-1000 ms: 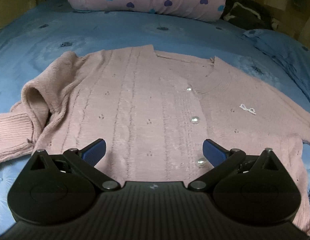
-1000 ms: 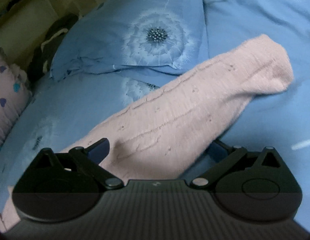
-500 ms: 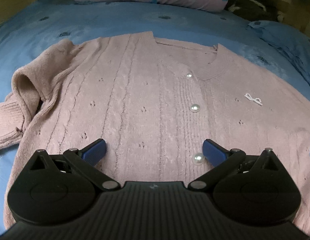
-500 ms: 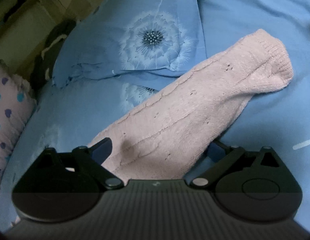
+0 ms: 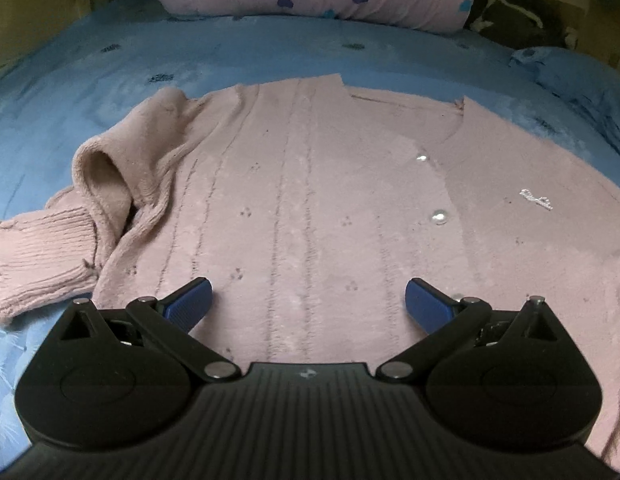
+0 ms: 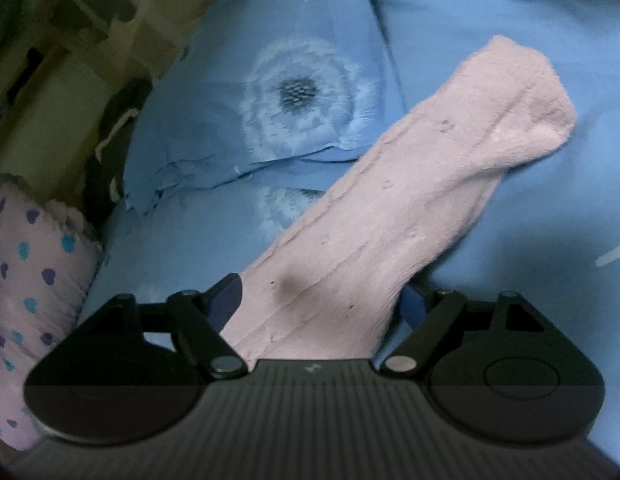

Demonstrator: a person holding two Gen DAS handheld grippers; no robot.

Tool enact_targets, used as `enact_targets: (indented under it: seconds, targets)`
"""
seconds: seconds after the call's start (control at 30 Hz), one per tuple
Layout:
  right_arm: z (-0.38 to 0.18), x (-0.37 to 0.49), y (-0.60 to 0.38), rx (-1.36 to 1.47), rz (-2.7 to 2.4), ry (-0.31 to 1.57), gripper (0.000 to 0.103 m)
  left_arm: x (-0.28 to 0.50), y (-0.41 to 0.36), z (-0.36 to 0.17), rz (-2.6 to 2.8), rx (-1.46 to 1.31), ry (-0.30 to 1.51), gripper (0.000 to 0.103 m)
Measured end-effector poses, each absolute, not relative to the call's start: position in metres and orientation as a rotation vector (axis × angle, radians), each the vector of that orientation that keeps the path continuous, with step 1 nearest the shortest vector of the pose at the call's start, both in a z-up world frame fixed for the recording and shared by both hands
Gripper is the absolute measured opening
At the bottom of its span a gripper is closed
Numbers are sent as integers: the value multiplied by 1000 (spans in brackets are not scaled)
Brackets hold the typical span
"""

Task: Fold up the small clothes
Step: 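Close the right tool on the pink sleeve cuff, then carry the sleeve across the cardigan body and open the right tool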

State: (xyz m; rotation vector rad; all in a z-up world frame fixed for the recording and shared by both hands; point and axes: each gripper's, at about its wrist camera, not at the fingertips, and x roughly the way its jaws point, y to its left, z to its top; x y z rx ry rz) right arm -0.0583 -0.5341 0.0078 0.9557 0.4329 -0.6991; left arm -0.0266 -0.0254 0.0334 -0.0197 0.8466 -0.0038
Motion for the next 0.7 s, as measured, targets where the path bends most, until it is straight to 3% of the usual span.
enact_targets:
  seconds: [0.07,0.17,0.23,0.3,0.37,0.7]
  targets:
    - [7,-58,-534,983,-677,402,81,-26,-22,35,-3,-12,835,103]
    - [6,-60,-535,1005,-683,358,69,-25,-17,39,-3,-4,813,103]
    - [2,-60,-538,1014,-696,348,54,-26,-16,41,-13,-4,799,103]
    - [-2,-62,-541,1030,-712,340,27,-26,-15,42,-21,4,789,103]
    - [-5,-64,-545,1045,-700,341,17,-27,-17,43,-34,26,785,103]
    - [26,-59,-527,1050,-453,247,12,-30,-20,51,-59,40,775,103]
